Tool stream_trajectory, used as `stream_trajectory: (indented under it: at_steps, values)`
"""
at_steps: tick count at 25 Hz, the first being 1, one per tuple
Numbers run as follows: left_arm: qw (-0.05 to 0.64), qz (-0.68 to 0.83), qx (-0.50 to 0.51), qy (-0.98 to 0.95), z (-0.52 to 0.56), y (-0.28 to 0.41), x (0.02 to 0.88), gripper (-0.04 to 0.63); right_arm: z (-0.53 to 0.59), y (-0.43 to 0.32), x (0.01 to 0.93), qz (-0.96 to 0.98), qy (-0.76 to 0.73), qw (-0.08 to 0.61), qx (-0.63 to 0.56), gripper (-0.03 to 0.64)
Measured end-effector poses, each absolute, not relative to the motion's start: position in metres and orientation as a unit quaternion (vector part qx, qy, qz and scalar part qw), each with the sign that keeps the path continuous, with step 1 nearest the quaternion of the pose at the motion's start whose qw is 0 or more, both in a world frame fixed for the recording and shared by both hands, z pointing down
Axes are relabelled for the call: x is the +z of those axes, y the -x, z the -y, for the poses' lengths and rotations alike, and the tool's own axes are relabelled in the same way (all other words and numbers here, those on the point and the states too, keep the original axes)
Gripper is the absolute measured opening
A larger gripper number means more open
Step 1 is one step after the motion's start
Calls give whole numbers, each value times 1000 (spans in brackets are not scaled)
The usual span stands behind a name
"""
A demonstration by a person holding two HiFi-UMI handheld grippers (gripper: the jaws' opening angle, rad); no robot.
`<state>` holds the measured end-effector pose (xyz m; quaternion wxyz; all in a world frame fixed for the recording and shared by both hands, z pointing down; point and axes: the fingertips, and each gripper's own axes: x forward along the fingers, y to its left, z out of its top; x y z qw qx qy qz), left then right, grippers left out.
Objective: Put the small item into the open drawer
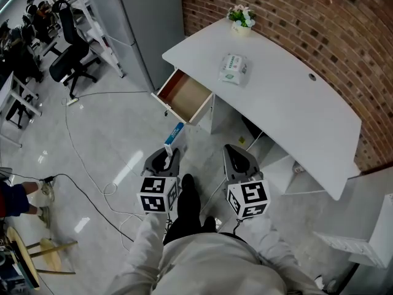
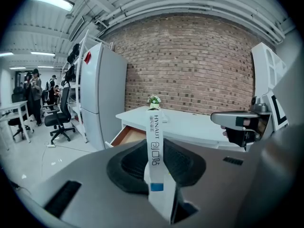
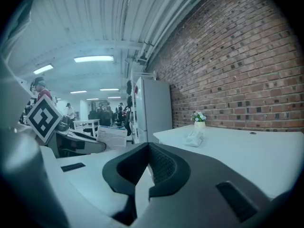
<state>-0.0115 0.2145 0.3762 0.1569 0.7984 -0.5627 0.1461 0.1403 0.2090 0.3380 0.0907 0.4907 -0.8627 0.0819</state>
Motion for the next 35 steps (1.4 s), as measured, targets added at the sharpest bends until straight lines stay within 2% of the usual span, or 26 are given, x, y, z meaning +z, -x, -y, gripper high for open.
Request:
stream_trajectory:
  at_steps: [20, 35]
  values:
    - [184, 525, 157, -816, -18, 83, 403, 98, -23, -72, 338, 828, -547, 93, 82, 26]
    - [197, 497, 164, -829, 40, 95, 430, 98, 31, -41, 345, 831, -540, 94, 93, 26]
